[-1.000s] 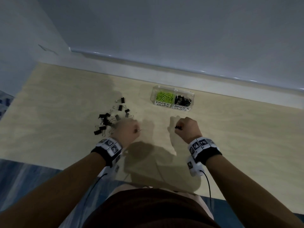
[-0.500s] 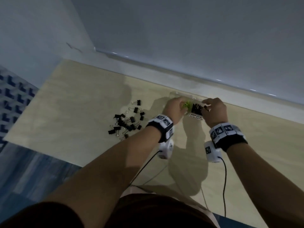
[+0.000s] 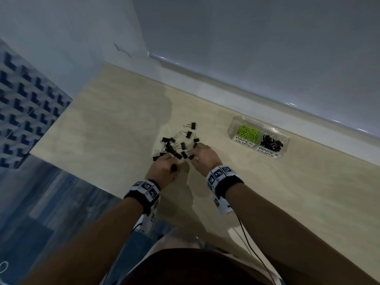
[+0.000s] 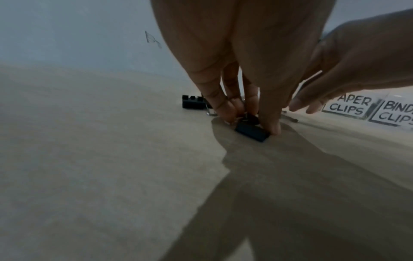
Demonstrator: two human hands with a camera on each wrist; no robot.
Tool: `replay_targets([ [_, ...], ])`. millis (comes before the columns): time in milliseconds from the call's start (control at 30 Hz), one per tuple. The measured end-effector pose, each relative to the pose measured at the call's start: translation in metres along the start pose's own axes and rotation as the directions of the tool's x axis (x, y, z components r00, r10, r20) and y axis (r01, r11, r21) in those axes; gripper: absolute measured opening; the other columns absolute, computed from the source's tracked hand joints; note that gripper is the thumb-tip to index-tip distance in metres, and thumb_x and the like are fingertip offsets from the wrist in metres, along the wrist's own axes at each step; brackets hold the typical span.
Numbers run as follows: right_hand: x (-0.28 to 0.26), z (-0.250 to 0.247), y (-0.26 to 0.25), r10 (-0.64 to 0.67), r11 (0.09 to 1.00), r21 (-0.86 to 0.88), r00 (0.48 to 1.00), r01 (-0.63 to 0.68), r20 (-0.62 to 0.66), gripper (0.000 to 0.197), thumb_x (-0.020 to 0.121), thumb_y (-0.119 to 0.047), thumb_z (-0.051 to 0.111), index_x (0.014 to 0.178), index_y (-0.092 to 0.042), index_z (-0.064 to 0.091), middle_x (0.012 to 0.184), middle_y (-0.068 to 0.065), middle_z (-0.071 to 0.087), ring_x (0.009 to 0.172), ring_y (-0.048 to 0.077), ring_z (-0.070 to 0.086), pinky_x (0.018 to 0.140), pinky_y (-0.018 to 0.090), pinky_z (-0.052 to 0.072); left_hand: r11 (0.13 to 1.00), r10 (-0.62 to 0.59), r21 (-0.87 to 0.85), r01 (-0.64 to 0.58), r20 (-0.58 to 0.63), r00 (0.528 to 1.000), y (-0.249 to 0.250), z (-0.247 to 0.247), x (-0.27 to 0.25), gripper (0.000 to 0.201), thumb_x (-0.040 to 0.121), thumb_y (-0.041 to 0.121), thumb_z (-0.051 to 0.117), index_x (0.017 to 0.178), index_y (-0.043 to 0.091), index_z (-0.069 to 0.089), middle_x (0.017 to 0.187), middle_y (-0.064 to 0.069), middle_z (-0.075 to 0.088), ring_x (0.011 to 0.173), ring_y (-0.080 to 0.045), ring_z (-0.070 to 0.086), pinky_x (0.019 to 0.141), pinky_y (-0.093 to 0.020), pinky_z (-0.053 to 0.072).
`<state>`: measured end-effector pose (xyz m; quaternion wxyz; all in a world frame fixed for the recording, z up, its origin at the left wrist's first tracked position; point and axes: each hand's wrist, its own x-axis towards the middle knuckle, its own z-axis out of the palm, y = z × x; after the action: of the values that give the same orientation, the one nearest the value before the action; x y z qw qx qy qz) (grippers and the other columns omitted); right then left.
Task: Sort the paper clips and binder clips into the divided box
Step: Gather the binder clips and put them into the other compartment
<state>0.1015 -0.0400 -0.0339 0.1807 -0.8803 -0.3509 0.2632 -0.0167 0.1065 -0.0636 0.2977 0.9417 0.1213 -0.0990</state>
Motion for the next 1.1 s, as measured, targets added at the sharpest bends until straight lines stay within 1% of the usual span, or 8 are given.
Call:
replay_targets([
  [133, 0.001, 0.014, -0.003, -0.011, 0.999, -0.048, 1.000, 0.010, -0.014, 0.021, 0.089, -0.009, 0.047, 0.101, -0.003, 0.064, 0.115, 0.017, 0.054, 0.107, 0.034, 0.049, 0.084, 0.038, 0.045, 0.996, 0.078, 0.033, -0.078, -0.008, 0.997, 0.009, -0.002, -0.003, 0.033, 0.075, 0.034, 0.047, 0.079, 0.007, 0.065, 0.086, -0.011, 0.062, 0.081, -0.030, 0.060, 0.068, -0.034, 0.053],
  [300, -0.014, 0.018, 0.006, -0.031, 0.999, -0.027, 0.995, 0.028, -0.095, 0.014, 0.086, -0.010, 0.049, 0.085, -0.001, 0.060, 0.096, 0.019, 0.055, 0.086, 0.036, 0.055, 0.072, 0.040, 0.047, 0.993, 0.113, 0.035, -0.115, 0.061, 0.992, 0.008, -0.006, -0.012, 0.017, 0.073, 0.010, 0.057, 0.087, 0.002, 0.064, 0.085, -0.017, 0.059, 0.071, -0.033, 0.057, 0.061, -0.035, 0.052],
  [467, 0.003, -0.006, 0.004, 0.012, 0.999, -0.033, 0.990, -0.017, -0.142, 0.020, 0.086, -0.010, 0.051, 0.104, -0.008, 0.061, 0.111, 0.014, 0.052, 0.090, 0.034, 0.057, 0.078, 0.038, 0.047, 0.998, 0.049, 0.040, -0.057, 0.185, 0.982, 0.012, -0.006, -0.012, 0.030, 0.085, 0.019, 0.041, 0.100, 0.003, 0.061, 0.098, -0.019, 0.059, 0.080, -0.034, 0.058, 0.065, -0.038, 0.053],
  [533, 0.015, -0.012, -0.005, 0.003, 0.996, -0.091, 0.995, -0.012, -0.098, 0.028, 0.087, -0.006, 0.050, 0.113, -0.009, 0.060, 0.120, 0.014, 0.048, 0.095, 0.036, 0.057, 0.081, 0.038, 0.047, 0.995, -0.038, 0.098, 0.023, 0.152, 0.988, 0.019, -0.009, -0.010, 0.030, 0.091, 0.032, 0.035, 0.105, 0.011, 0.053, 0.106, -0.012, 0.056, 0.093, -0.030, 0.055, 0.077, -0.035, 0.044],
  [600, 0.022, -0.014, -0.013, -0.004, 0.986, -0.165, 1.000, -0.001, -0.030, 0.037, 0.087, 0.000, 0.048, 0.122, -0.008, 0.056, 0.127, 0.015, 0.044, 0.104, 0.037, 0.053, 0.087, 0.039, 0.045, 0.994, -0.090, 0.071, 0.078, 0.187, 0.978, 0.027, -0.010, -0.009, 0.019, 0.096, 0.033, 0.035, 0.097, 0.016, 0.043, 0.101, -0.012, 0.055, 0.087, -0.026, 0.050, 0.073, -0.034, 0.035],
  [733, 0.023, -0.014, -0.019, -0.007, 0.954, -0.298, 0.999, 0.017, 0.033, 0.033, 0.084, 0.007, 0.045, 0.114, 0.001, 0.057, 0.131, 0.019, 0.038, 0.115, 0.037, 0.044, 0.093, 0.042, 0.046, 0.993, -0.033, 0.120, 0.009, 0.197, 0.980, 0.032, -0.012, -0.005, 0.018, 0.097, 0.029, 0.036, 0.105, 0.013, 0.041, 0.111, -0.022, 0.057, 0.096, -0.033, 0.054, 0.074, -0.035, 0.034],
  [867, 0.020, -0.012, -0.004, 0.020, 0.937, -0.349, 0.999, -0.006, 0.037, 0.030, 0.083, 0.007, 0.047, 0.110, 0.005, 0.058, 0.131, 0.020, 0.039, 0.112, 0.037, 0.047, 0.091, 0.043, 0.046, 0.985, -0.120, 0.148, 0.086, 0.235, 0.965, 0.035, -0.015, 0.001, 0.016, 0.095, 0.021, 0.034, 0.107, 0.013, 0.041, 0.112, -0.020, 0.056, 0.096, -0.035, 0.055, 0.073, -0.036, 0.036],
  [1100, -0.016, -0.019, 0.038, 0.087, 0.982, -0.162, 0.994, -0.096, -0.062, 0.025, 0.085, -0.007, 0.052, 0.107, 0.000, 0.063, 0.123, 0.019, 0.048, 0.102, 0.038, 0.056, 0.084, 0.038, 0.046, 0.981, -0.050, 0.195, -0.008, 0.290, 0.956, 0.045, -0.017, 0.016, 0.027, 0.091, 0.009, 0.044, 0.111, 0.001, 0.059, 0.119, -0.015, 0.049, 0.094, -0.034, 0.058, 0.082, -0.043, 0.049],
])
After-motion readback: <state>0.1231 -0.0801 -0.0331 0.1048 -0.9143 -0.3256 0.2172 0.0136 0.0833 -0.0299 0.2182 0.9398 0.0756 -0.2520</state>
